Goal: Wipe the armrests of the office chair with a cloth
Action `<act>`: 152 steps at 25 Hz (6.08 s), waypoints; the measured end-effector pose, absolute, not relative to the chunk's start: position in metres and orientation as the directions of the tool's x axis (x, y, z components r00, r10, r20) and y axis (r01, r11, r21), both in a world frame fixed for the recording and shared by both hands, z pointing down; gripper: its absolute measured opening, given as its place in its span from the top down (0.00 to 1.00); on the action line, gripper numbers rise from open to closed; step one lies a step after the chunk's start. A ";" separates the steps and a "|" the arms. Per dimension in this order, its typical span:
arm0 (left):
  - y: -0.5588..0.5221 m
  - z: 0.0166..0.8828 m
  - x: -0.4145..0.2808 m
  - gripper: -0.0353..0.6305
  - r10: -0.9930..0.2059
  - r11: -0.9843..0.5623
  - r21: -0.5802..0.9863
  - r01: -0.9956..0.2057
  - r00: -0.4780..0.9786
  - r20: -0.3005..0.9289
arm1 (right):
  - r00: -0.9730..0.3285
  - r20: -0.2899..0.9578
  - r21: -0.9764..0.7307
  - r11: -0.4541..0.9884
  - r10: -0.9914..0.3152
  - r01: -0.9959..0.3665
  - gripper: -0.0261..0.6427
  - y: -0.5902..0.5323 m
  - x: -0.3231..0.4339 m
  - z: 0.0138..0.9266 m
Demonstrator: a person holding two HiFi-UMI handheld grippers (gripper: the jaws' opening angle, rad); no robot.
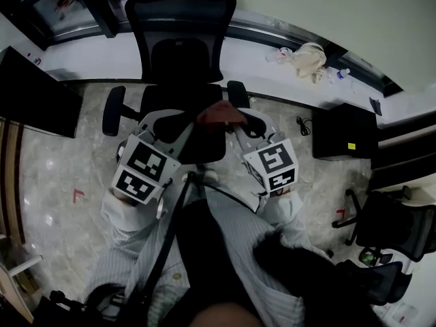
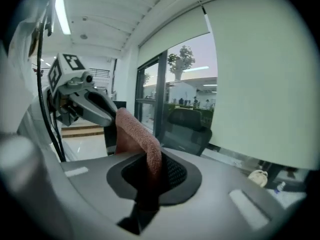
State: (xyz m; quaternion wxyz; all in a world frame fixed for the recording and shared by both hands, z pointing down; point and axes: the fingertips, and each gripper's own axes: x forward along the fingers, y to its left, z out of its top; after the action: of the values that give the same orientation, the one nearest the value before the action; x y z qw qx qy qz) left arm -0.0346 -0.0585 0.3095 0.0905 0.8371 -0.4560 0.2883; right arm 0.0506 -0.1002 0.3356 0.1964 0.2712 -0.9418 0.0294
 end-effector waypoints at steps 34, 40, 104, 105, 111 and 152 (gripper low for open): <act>0.009 0.302 -0.514 0.94 -0.978 0.096 0.123 -0.988 -0.071 0.194 | -0.826 0.264 -0.305 0.770 -0.498 -0.561 0.92 -0.072 -0.278 0.375; -0.017 0.316 -0.566 0.94 -0.968 -0.038 0.114 -0.993 0.066 0.244 | -0.731 0.361 -0.291 0.674 -0.579 -0.679 0.92 -0.056 -0.331 0.411; -0.035 0.448 -0.628 0.94 -0.900 0.006 0.207 -0.978 0.085 0.428 | -0.611 0.790 -0.156 0.944 -0.057 -0.290 0.92 -0.060 -0.477 0.651; -0.032 0.450 -0.632 0.94 -0.897 0.013 0.201 -0.979 0.078 0.434 | -0.601 0.795 -0.136 0.942 -0.081 -0.307 0.92 -0.079 -0.482 0.655; -0.011 0.455 -0.664 0.94 -0.894 0.075 0.197 -0.978 0.021 0.447 | -0.540 0.818 -0.089 0.884 -0.199 -0.459 0.92 -0.191 -0.516 0.678; 0.018 0.453 -0.654 0.94 -0.897 0.123 0.192 -0.974 -0.026 0.442 | -0.517 0.827 -0.135 0.815 -0.221 -0.564 0.92 -0.206 -0.514 0.675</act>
State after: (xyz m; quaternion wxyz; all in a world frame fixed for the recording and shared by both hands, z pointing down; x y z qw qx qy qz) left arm -0.6544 0.0179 0.4532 0.2349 0.6570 -0.7116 0.0819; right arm -0.5138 -0.2064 0.6746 0.4334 0.2316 -0.8482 0.1978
